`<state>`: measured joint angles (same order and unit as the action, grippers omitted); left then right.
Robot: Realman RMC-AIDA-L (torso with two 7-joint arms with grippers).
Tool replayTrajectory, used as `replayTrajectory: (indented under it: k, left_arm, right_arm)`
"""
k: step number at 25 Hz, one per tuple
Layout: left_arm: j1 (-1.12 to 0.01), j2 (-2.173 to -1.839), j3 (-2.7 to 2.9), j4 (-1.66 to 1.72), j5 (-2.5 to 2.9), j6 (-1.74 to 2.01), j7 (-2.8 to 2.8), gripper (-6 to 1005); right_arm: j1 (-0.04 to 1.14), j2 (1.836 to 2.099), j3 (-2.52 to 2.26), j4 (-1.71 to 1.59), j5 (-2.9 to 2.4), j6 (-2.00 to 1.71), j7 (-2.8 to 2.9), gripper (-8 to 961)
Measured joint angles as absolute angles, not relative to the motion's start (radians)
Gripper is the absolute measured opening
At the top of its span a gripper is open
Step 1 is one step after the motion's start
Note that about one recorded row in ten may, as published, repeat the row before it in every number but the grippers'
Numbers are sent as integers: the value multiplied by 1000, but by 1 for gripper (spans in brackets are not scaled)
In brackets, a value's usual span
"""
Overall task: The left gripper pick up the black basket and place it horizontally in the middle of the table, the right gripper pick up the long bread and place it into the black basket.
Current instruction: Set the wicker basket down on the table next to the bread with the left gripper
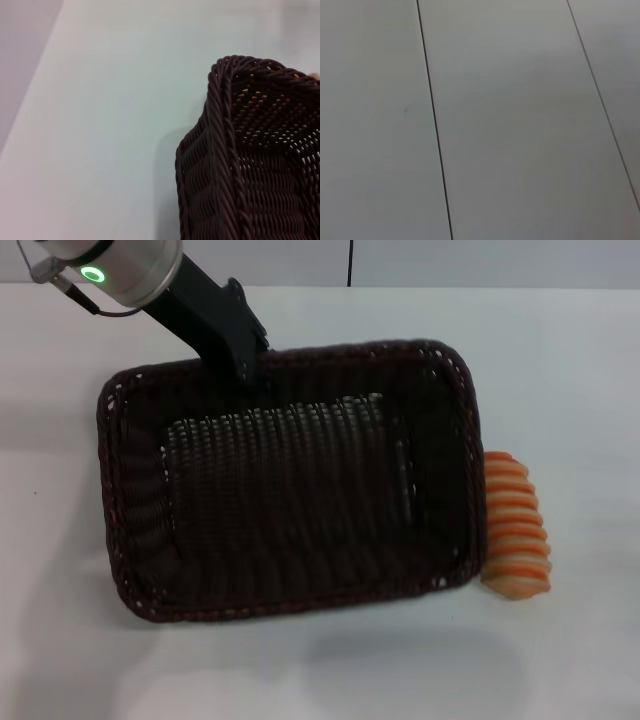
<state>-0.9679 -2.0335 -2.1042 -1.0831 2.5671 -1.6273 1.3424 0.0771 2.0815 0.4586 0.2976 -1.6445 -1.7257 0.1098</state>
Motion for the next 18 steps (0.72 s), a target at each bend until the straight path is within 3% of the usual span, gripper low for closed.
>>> replayTrajectory:
  k: [18]
  left_arm:
    - [-1006,-2047,-2026,-1030,2569,-1667,1408,184]
  right_arm:
    - [73,2082,458,297,-1644,-1735,110,709]
